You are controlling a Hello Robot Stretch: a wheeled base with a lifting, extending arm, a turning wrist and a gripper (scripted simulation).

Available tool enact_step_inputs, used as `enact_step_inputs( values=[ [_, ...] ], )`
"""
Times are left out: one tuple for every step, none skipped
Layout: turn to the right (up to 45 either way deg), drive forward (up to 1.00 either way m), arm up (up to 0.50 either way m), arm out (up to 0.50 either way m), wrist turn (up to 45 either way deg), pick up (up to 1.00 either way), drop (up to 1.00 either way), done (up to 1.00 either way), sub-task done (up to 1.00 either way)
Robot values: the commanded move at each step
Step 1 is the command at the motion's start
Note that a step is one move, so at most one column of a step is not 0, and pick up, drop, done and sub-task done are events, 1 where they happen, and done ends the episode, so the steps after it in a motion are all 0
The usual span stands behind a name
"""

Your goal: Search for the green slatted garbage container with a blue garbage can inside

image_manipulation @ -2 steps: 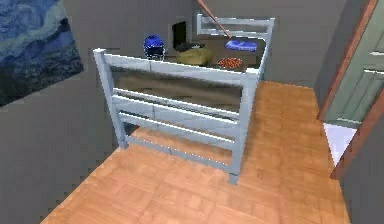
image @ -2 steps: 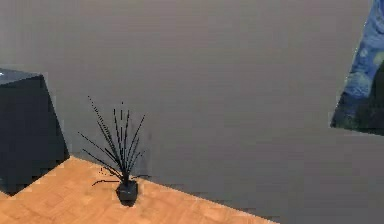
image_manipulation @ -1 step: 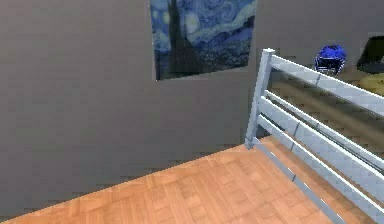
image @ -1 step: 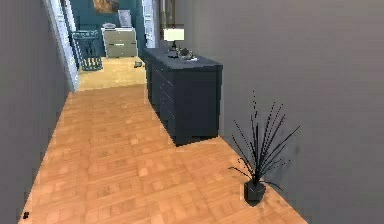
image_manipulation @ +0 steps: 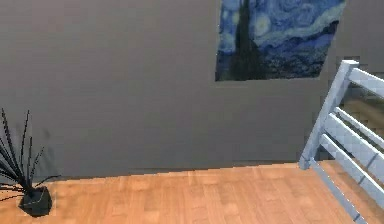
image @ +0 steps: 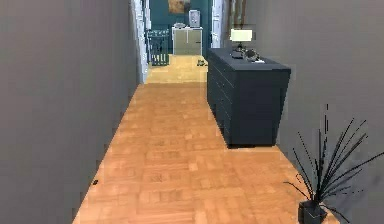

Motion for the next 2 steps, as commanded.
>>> enact_step_inputs(
  values=[
    [0.0, 0.50, 0.00, 0.00, 0.0, 0.00, 0.00, 0.00, 0.00],
    [-6.0, 0.00, 0.00, 0.00, 0.0, 0.00, 0.00, 0.00, 0.00]
  ],
)
